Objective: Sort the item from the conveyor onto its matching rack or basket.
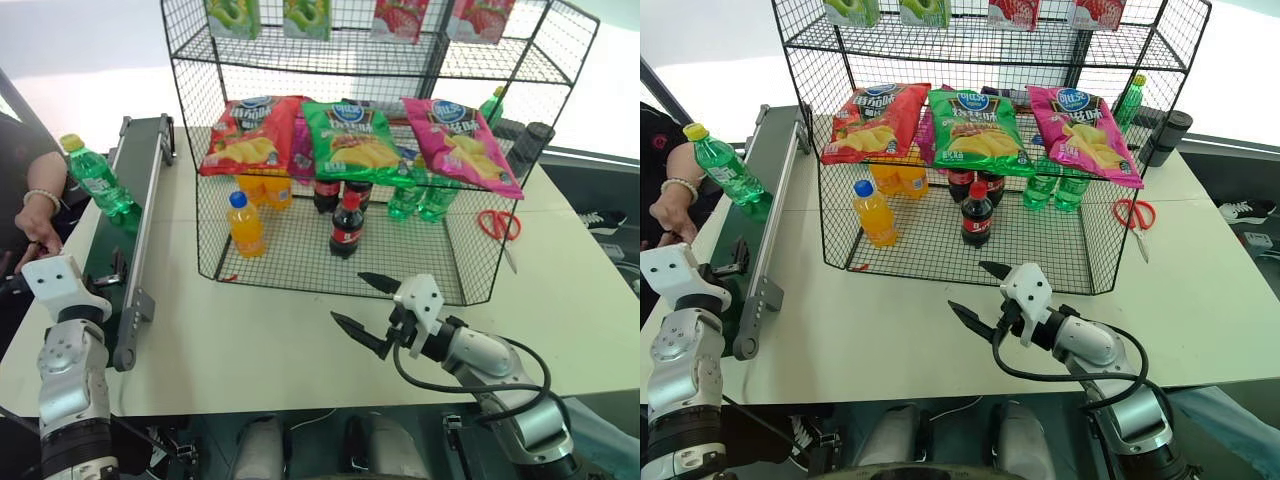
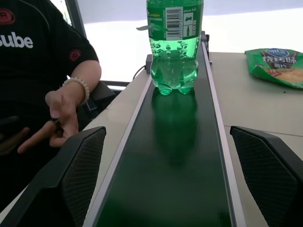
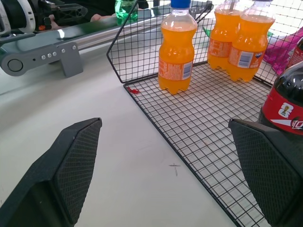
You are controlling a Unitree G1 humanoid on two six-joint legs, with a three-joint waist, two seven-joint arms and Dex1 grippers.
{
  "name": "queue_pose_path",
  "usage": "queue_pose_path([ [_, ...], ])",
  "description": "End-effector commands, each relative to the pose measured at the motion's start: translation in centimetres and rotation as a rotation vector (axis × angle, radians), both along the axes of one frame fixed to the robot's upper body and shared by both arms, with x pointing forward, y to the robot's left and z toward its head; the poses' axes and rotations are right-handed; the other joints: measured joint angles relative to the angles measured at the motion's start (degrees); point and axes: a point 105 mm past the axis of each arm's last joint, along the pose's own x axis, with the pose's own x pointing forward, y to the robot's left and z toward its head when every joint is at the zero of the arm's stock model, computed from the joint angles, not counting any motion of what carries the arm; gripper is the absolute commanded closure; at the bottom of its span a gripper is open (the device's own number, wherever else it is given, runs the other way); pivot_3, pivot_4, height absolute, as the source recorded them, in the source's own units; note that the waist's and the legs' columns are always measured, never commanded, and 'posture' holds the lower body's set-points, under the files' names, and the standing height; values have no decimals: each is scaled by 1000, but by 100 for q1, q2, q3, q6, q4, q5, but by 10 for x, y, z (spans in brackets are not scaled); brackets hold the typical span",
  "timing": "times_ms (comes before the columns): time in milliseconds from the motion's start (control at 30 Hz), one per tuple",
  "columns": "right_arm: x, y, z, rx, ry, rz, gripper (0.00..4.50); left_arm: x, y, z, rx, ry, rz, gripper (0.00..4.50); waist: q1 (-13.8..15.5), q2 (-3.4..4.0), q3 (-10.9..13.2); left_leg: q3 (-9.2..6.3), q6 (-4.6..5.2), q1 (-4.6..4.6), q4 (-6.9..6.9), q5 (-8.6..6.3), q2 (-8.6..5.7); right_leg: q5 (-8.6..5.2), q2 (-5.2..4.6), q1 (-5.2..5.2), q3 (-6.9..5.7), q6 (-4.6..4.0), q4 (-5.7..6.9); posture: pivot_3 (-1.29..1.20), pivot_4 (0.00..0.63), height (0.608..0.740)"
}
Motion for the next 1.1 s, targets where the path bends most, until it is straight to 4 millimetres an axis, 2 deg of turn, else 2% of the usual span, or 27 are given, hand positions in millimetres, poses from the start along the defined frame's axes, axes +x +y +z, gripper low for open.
queue_pose_path([
  [33, -1, 3, 16, 34, -57, 11, 29, -6, 12, 11, 6, -49, 48, 0, 0, 0, 0, 0, 0, 0, 0, 0, 0, 0, 0, 0, 0, 0, 0, 0, 150, 735],
  [500, -1, 4, 15, 33, -55, 28, 29, -7, 11, 5, -38, -45, 41, 0, 0, 0, 0, 0, 0, 0, 0, 0, 0, 0, -1, 0, 0, 0, -1, 0, 150, 735],
  [1100, -1, 7, 20, 38, -64, 33, 29, -4, 9, 8, -29, -50, 19, 0, 0, 0, 0, 0, 0, -1, 0, 0, 0, 0, -8, -1, -2, 0, -1, 0, 150, 735],
])
